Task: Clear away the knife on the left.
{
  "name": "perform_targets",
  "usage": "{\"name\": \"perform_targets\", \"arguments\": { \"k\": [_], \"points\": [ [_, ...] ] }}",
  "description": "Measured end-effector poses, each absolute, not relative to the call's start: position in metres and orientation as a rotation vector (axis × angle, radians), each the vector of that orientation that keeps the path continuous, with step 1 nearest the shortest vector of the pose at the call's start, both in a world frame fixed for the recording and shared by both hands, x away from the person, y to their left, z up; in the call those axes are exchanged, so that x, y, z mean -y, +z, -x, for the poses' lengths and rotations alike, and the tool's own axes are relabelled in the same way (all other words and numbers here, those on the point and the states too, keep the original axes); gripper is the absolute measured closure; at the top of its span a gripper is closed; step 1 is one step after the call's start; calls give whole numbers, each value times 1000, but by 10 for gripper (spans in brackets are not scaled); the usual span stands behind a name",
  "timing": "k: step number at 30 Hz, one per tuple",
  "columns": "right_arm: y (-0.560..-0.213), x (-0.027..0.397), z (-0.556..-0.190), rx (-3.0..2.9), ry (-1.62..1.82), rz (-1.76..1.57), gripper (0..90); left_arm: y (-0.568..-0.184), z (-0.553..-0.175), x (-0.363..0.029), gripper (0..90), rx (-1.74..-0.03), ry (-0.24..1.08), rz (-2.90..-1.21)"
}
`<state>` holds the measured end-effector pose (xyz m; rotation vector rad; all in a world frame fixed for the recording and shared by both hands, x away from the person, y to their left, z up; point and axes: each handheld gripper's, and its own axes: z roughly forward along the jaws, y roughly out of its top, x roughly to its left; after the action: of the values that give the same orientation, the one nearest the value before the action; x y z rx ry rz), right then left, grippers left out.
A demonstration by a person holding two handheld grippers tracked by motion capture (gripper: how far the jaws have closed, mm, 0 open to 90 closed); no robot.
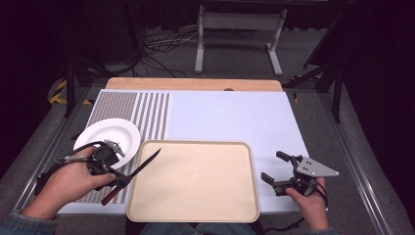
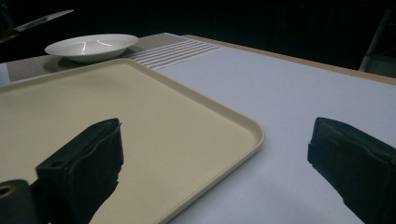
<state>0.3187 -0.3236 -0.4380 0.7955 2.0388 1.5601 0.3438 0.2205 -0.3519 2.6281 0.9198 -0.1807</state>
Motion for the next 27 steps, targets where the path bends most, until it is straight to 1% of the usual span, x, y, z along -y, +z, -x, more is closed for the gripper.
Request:
{"name": "perform_targets", "arguments": {
  "k": [5,13,27],
  "points": [
    [-438,324,-319,-2037,1562,-797,38,-358,-347,-206,777,-916,-208,-2626],
    [-438,324,-319,-2037,1567,-798,38,-365,-351,-185,777,-901,-215,-2645],
    [-438,325,-319,-2039,1566,-794,38,-376,-355,-167,777,-936,-246,-2629]
  ]
}}
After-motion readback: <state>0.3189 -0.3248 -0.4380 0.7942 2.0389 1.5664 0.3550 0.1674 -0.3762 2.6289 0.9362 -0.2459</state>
